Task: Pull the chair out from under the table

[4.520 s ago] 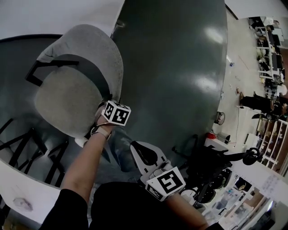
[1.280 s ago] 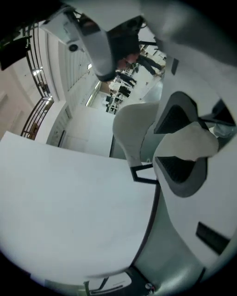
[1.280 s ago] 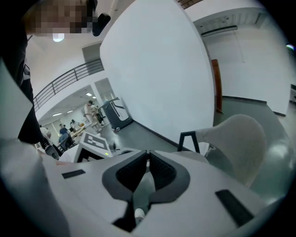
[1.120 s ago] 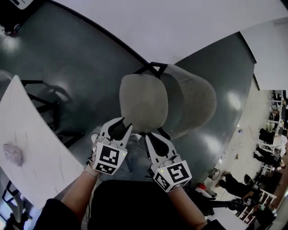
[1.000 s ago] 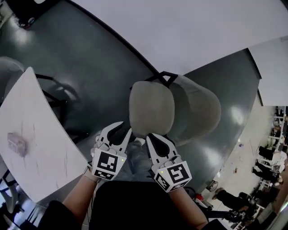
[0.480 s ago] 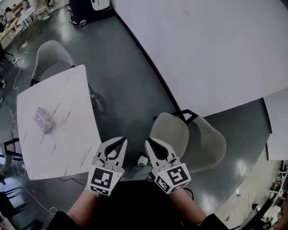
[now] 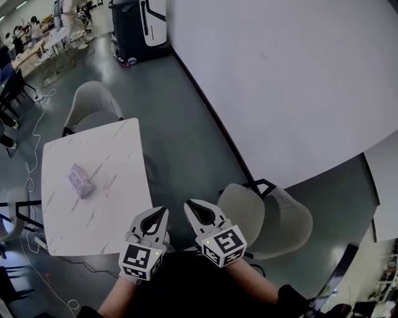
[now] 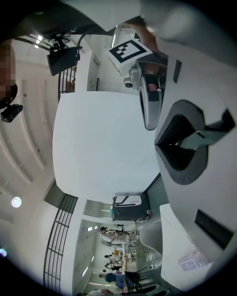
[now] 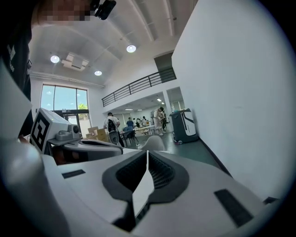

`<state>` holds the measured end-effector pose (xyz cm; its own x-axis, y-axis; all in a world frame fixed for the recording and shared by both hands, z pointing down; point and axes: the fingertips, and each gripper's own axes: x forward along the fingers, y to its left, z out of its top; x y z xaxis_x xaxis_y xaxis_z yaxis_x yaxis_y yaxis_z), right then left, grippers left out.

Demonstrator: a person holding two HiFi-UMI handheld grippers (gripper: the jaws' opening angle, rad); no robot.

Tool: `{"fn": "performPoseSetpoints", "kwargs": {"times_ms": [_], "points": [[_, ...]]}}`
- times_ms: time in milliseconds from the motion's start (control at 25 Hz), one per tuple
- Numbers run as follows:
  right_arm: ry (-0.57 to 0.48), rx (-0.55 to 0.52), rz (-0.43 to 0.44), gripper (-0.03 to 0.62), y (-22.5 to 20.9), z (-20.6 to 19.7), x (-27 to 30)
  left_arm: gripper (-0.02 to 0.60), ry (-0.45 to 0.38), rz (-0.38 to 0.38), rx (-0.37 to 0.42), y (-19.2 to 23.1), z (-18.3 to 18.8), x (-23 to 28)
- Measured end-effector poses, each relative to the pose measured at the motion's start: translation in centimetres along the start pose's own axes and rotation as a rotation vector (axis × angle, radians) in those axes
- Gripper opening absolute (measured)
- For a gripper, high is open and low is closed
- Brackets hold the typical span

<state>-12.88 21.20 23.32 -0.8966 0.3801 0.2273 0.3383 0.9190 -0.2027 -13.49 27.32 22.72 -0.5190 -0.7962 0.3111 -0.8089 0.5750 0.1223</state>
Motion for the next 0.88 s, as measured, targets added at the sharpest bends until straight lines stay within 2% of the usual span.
{"fn": "performPoseSetpoints", "kwargs": {"times_ms": [240, 720, 880], "points": [[0.004, -0.013, 0.037, 0.015, 0.9, 0.8, 1.9, 0.006, 0.015, 0.054, 0.037, 2.5, 0.8, -0.7], [-0.028, -0.029, 0.030, 0.015, 0.5, 2.4, 1.5, 0.006, 0.004, 0.013, 0.025, 2.0, 0.9, 0.1], [-0.010, -0.046, 0.016, 0.014, 0.4, 2.3, 1.0, 0.006, -0.001, 0.033, 0.036, 2.2, 1.1, 0.2]]}}
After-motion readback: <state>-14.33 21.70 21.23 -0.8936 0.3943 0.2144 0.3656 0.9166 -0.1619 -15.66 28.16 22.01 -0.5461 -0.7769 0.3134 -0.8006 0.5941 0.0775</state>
